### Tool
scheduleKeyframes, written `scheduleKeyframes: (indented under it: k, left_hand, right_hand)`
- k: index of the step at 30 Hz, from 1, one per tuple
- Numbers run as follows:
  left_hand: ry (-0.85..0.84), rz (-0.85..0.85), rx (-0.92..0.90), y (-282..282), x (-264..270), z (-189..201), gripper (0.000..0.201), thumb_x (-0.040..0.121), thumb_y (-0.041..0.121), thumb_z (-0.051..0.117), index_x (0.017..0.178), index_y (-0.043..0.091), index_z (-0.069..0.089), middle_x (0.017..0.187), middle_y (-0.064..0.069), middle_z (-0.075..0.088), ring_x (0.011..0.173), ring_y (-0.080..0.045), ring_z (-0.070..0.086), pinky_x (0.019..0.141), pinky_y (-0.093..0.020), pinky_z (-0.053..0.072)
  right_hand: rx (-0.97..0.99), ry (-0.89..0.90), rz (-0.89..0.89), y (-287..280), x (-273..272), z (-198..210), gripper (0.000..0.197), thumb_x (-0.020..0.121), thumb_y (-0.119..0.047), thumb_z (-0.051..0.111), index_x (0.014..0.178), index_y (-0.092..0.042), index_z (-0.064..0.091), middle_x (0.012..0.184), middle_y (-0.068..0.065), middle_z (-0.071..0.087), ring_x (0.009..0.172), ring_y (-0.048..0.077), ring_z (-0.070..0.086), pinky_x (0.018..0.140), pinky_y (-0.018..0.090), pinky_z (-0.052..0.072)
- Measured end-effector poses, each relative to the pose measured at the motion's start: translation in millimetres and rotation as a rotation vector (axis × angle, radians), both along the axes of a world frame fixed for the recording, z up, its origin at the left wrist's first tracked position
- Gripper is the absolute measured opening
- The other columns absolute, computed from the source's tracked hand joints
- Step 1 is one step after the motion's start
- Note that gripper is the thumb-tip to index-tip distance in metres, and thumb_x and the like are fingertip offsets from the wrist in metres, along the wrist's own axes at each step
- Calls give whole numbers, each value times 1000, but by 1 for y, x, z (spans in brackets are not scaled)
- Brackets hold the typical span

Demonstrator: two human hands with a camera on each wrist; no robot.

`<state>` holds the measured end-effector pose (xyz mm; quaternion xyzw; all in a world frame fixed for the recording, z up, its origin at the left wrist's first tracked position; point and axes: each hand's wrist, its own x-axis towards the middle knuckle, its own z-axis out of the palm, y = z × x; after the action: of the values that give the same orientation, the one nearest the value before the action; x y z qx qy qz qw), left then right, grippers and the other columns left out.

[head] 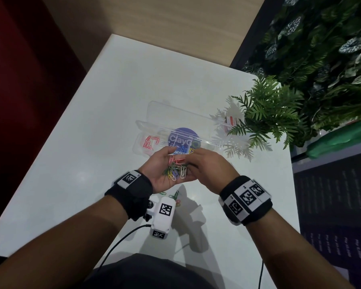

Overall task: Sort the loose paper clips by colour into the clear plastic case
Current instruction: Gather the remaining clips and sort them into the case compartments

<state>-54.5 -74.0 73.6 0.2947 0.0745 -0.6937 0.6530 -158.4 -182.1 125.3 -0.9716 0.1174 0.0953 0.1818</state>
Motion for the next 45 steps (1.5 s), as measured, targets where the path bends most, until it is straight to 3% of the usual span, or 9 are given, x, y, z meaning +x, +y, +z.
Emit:
scheduleKeyframes:
  k: [4, 11, 16, 19, 24, 32, 36, 40, 45]
  left_hand:
    - [-27, -31, 28, -1, 2, -6, 53, 87, 32, 40, 109, -8, 66, 100, -24, 64, 92, -34, 64, 103, -48, 41]
    - [-36, -65, 67, -2, 2, -1, 55, 96, 30, 28, 101, -4, 72, 107, -25, 68, 96, -38, 68, 91, -43, 50]
    - [-43, -22, 120, -4, 4, 2, 51, 97, 30, 34, 105, -8, 68, 109, -29, 66, 93, -40, 68, 83, -42, 55]
    - [-59, -11, 132, -6, 5, 1, 50, 98, 30, 34, 107, -8, 65, 112, -30, 65, 95, -39, 68, 84, -41, 55]
    - [-55, 3, 135, -4, 9, -3, 49, 95, 29, 39, 96, -7, 72, 110, -29, 66, 95, -39, 68, 83, -41, 55]
    - [-28, 67, 164, -1, 14, -6, 47, 96, 28, 38, 116, -9, 59, 117, -30, 62, 98, -40, 67, 86, -43, 53]
    - [-19, 79, 153, -3, 15, -6, 48, 96, 29, 38, 114, -9, 59, 116, -30, 63, 96, -41, 67, 85, -45, 53]
    - [0, 76, 127, -4, 16, -5, 52, 96, 32, 37, 103, -9, 69, 117, -29, 63, 100, -42, 66, 87, -47, 52]
    - [5, 70, 135, -7, 13, -1, 55, 98, 35, 33, 108, -8, 66, 121, -30, 61, 105, -43, 63, 89, -48, 51]
  right_hand:
    - [8, 20, -36, -8, -3, 4, 23, 93, -17, 46, 105, -12, 64, 91, 4, 56, 86, 24, 56, 73, 39, 46]
    - [51, 104, -155, -19, -4, 14, 16, 90, -16, 46, 89, -10, 61, 85, 5, 63, 81, 26, 57, 70, 42, 48]
    - [163, 66, -247, -25, -7, 19, 15, 92, -17, 53, 91, -9, 66, 79, 4, 63, 72, 18, 51, 64, 30, 35]
    - [301, 40, -317, -30, -9, 14, 12, 90, -14, 56, 86, -11, 66, 74, 0, 63, 65, 12, 53, 65, 27, 42]
    - [351, -5, -505, -47, -12, 1, 13, 89, -15, 57, 78, -15, 64, 63, -7, 60, 55, 9, 54, 49, 7, 37]
    - [95, 194, -712, -73, 1, -38, 24, 87, -11, 48, 89, -1, 70, 90, 14, 70, 88, 30, 63, 75, 33, 52]
    - [27, 304, -683, -71, 8, -53, 26, 88, -13, 47, 94, -1, 70, 98, 16, 70, 87, 31, 61, 75, 31, 52]
    - [42, 255, -707, -73, 3, -53, 24, 90, -10, 49, 102, -6, 70, 107, 15, 68, 99, 31, 62, 85, 35, 53]
    - [182, -13, -762, -68, -5, -34, 14, 87, -14, 58, 92, -17, 70, 84, 3, 68, 78, 20, 61, 70, 25, 47]
